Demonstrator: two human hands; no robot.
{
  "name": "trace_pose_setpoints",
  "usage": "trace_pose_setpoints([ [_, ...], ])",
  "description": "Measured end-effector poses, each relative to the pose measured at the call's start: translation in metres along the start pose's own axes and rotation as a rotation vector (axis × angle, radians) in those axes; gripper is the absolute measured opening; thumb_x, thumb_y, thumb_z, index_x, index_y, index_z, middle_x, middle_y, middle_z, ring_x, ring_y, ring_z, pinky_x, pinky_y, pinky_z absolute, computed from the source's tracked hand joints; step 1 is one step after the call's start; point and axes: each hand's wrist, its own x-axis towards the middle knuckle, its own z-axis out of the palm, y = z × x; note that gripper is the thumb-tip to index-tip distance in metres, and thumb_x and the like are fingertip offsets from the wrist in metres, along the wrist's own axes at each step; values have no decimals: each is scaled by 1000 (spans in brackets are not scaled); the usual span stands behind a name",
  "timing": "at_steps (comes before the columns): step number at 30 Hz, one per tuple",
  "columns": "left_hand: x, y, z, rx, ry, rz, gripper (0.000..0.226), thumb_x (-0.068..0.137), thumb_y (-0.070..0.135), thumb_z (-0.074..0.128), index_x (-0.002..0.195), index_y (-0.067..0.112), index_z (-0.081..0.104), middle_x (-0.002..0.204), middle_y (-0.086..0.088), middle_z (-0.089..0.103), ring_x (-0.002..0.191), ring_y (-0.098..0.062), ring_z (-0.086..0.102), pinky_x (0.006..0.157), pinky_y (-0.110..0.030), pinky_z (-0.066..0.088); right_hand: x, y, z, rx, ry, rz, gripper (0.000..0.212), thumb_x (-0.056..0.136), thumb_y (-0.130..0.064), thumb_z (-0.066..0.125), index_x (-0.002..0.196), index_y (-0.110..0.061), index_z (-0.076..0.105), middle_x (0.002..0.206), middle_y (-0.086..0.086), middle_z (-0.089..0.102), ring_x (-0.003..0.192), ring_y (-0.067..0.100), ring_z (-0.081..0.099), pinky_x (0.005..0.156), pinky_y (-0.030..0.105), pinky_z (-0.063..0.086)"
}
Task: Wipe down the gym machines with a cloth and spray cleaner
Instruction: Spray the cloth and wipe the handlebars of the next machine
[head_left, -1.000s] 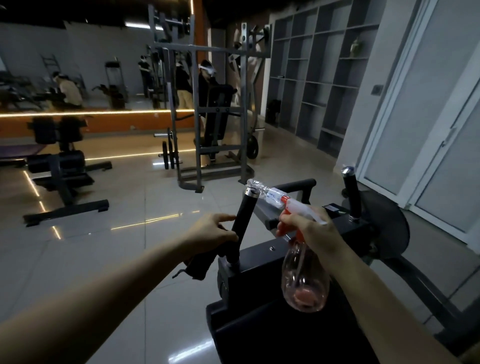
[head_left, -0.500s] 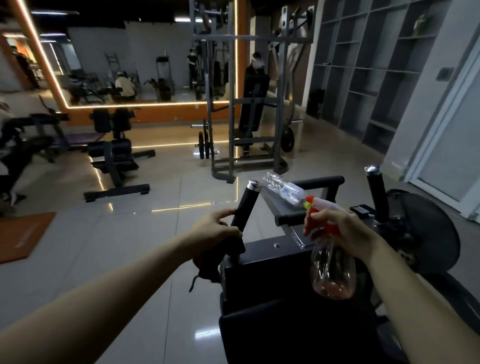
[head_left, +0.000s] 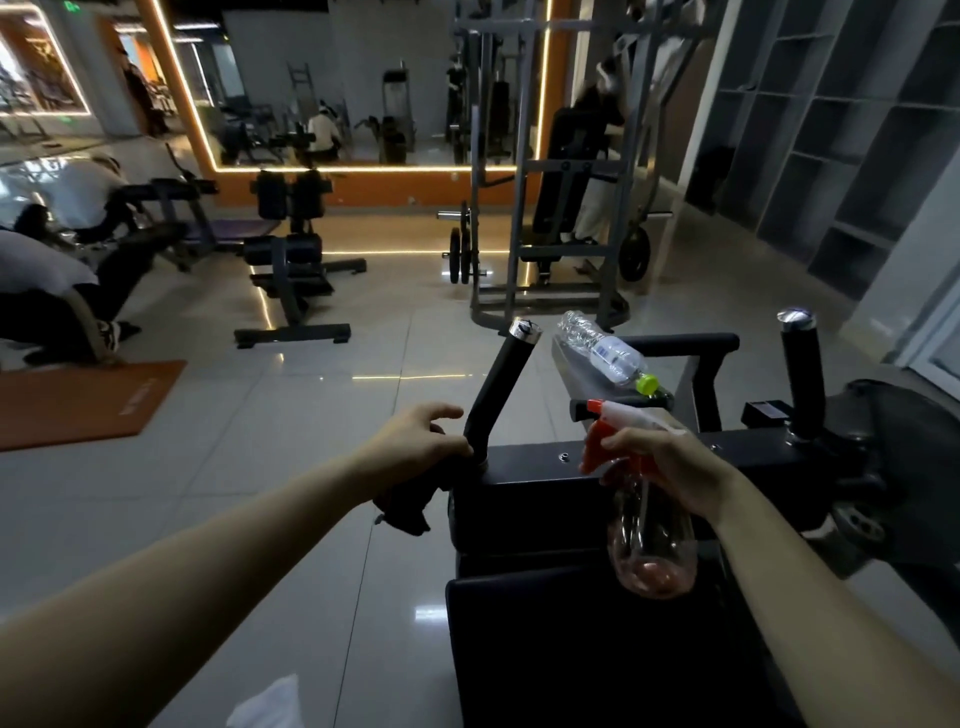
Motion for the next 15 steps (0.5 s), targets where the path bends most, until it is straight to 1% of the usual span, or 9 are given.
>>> trace_pose_setpoints([
  [1, -3, -1, 0, 2, 0, 1, 62, 91, 19, 75, 146, 17, 49, 110, -16, 70, 88, -29, 75, 85, -42, 62, 1, 2, 2, -7, -11, 1, 35, 85, -5, 67, 118, 6, 59, 108, 30, 67, 98, 44, 68, 73, 39, 56],
  [2, -6, 0, 0, 2, -5, 2, 56, 91, 18, 75, 143, 15, 53, 108, -16, 71, 85, -28, 76, 84, -42, 63, 1, 2, 5, -11, -2, -1, 31, 86, -3, 66, 114, 6, 60, 104, 29, 68, 94, 43, 69, 71, 39, 55],
  [4, -14, 1, 2, 5, -35, 13, 36, 92, 18, 73, 127, 15, 62, 103, -13, 73, 78, -23, 76, 77, -36, 63, -1, 6, 11, -47, 4, -12, 22, 84, -4, 67, 103, 6, 61, 90, 26, 68, 81, 40, 67, 64, 38, 52],
  [6, -22, -1, 6, -1, -51, 15, 18, 93, 15, 71, 111, 18, 67, 94, -11, 75, 71, -19, 75, 70, -31, 62, -2, 12, 14, -91, 2, -10, 24, 80, -8, 68, 97, 9, 62, 85, 28, 66, 76, 39, 66, 62, 38, 50],
  [7, -25, -3, 7, -7, -57, 10, 14, 93, 15, 71, 107, 18, 68, 91, -11, 76, 70, -19, 75, 70, -32, 63, -1, 15, 15, -102, -9, 5, 24, 81, -6, 68, 99, 10, 63, 86, 31, 66, 77, 40, 66, 62, 38, 50],
  [9, -30, -6, 9, -26, -73, 7, 11, 93, 15, 71, 104, 19, 70, 90, -13, 76, 74, -23, 75, 74, -37, 63, -1, 20, 16, -122, -49, 46, 30, 81, -4, 69, 106, 12, 63, 94, 35, 67, 82, 42, 69, 67, 39, 52],
  [10, -32, -8, 10, -35, -75, 8, 10, 93, 16, 71, 101, 22, 70, 90, -13, 76, 75, -26, 75, 75, -40, 63, 0, 22, 15, -139, -69, 67, 33, 78, -7, 70, 105, 12, 63, 95, 35, 67, 84, 42, 69, 69, 41, 52],
  [13, -33, -11, 11, -35, -59, 2, 12, 94, 15, 70, 99, 25, 70, 87, -12, 77, 78, -31, 75, 78, -45, 62, 3, 23, 11, -190, -105, 108, 37, 71, -15, 74, 98, 8, 66, 89, 32, 67, 78, 39, 66, 70, 42, 48],
  [15, -34, -11, 10, -36, -56, -7, 11, 93, 15, 71, 100, 23, 71, 91, -17, 77, 84, -38, 75, 80, -47, 62, 8, 20, 6, -214, -138, 129, 34, 77, -10, 73, 103, 11, 64, 92, 29, 69, 82, 41, 67, 70, 41, 50],
])
